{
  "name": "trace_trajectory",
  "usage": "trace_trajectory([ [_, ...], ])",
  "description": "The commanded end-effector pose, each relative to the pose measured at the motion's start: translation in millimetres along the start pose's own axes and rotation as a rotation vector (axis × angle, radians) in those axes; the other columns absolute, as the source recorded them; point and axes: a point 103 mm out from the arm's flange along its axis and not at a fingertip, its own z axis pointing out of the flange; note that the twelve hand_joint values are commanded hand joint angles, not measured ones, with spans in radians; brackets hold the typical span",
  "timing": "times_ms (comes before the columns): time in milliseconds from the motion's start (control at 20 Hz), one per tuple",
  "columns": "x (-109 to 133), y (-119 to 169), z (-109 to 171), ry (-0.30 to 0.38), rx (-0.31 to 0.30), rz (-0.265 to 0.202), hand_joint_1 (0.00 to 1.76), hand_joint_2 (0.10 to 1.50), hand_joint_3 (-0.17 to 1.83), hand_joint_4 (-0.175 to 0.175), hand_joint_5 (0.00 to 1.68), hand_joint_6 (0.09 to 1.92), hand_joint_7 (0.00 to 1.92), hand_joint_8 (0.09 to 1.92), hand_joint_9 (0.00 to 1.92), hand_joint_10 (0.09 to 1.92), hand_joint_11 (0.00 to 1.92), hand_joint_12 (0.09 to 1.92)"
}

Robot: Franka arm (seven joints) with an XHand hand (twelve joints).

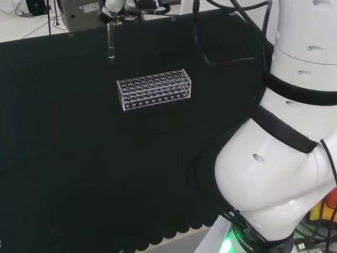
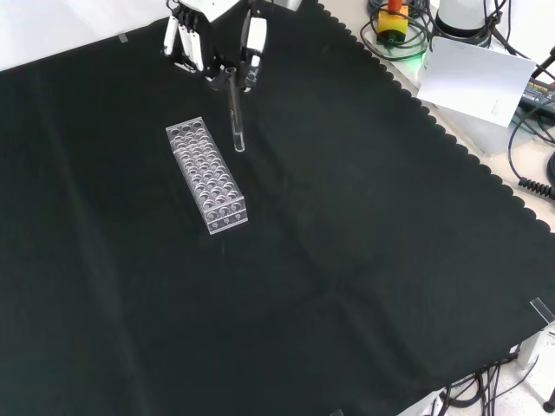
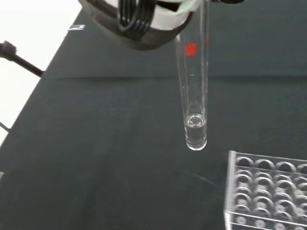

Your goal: Shake the test tube.

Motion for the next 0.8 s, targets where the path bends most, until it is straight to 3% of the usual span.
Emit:
trace_trajectory([
  [50, -2, 0, -3, -0.007, -0.008, 0.016, 1.42, 0.97, 0.00, -0.175, 1.21, 0.54, 1.77, 0.40, 1.30, 0.52, 0.73, 1.24],
  [200, -23, -3, -3, -0.020, -0.005, 0.064, 1.42, 0.97, 0.00, -0.175, 1.21, 0.54, 1.77, 0.40, 1.30, 0.52, 0.73, 1.24],
  [800, -145, -29, -14, -0.099, -0.001, 0.337, 1.42, 0.97, 0.00, -0.175, 1.21, 0.53, 1.77, 0.39, 1.30, 0.52, 0.73, 1.24],
])
